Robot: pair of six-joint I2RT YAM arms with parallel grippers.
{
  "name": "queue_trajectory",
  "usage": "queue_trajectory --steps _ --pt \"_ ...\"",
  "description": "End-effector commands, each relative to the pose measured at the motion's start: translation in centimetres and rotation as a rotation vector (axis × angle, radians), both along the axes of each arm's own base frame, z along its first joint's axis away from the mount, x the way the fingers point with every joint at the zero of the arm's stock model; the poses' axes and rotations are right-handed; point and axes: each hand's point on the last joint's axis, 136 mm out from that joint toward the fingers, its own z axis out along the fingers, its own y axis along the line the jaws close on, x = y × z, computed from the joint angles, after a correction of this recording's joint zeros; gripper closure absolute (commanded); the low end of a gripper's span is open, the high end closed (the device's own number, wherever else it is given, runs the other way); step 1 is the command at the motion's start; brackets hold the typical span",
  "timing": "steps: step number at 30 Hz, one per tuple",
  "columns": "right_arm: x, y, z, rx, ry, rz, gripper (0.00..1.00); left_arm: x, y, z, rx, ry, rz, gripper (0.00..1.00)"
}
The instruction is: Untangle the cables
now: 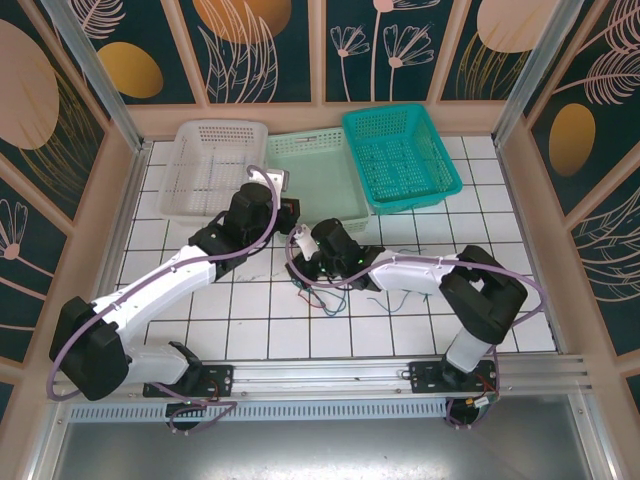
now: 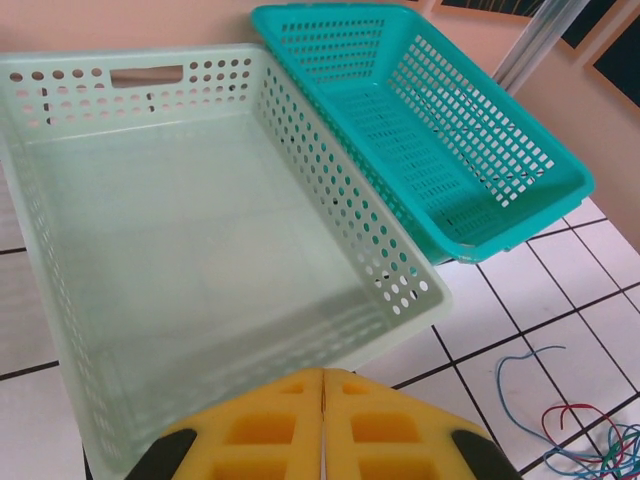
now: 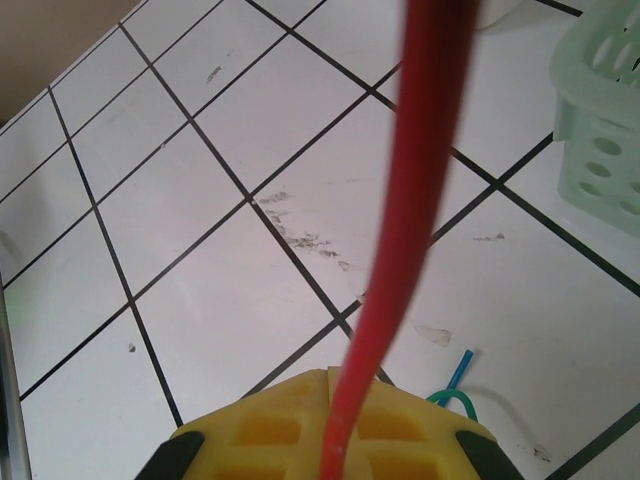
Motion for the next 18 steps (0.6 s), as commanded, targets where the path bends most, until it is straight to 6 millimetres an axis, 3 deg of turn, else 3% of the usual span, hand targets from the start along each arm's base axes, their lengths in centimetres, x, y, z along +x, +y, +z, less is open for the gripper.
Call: queue_trajectory --steps 1,2,6,8,10,11,14,18 --pt "-1.6 -1.1 -1.9 -0.051 0.063 0.022 1.0 0.6 -0.1 5.7 -0.088 -0.149 0.012 1.0" --pt "-1.3 -1.3 -1.7 -0.036 0.068 0.008 1.0 0.6 0.4 5.8 -0.089 -0.156 0.033 0.92" --pt "0.9 -2.7 -0.2 0.049 0.099 -0.083 1.0 0.5 3.0 7.3 -0.106 -0.201 0.149 0.34" --pt "2.2 -3.5 1.2 0.126 0.123 -0.124 1.0 0.2 3.7 8.6 -0.13 -0.234 0.174 0.25" --pt "3.3 -4.4 3.0 0.229 0.155 -0.143 1.0 -0.3 4.1 8.0 -0.136 -0.24 0.173 0.07" --pt "3.6 -4.7 3.7 0.269 0.167 -0.143 1.0 -0.5 4.1 8.2 -0.145 -0.249 0.168 0.02" --pt "4.2 -5.4 5.6 0.349 0.182 -0.143 1.0 -0.9 4.1 7.5 -0.143 -0.246 0.145 0.02" --pt "4.7 -5.8 7.0 0.375 0.182 -0.151 1.0 -1.6 3.1 5.0 -0.111 -0.198 0.074 0.01"
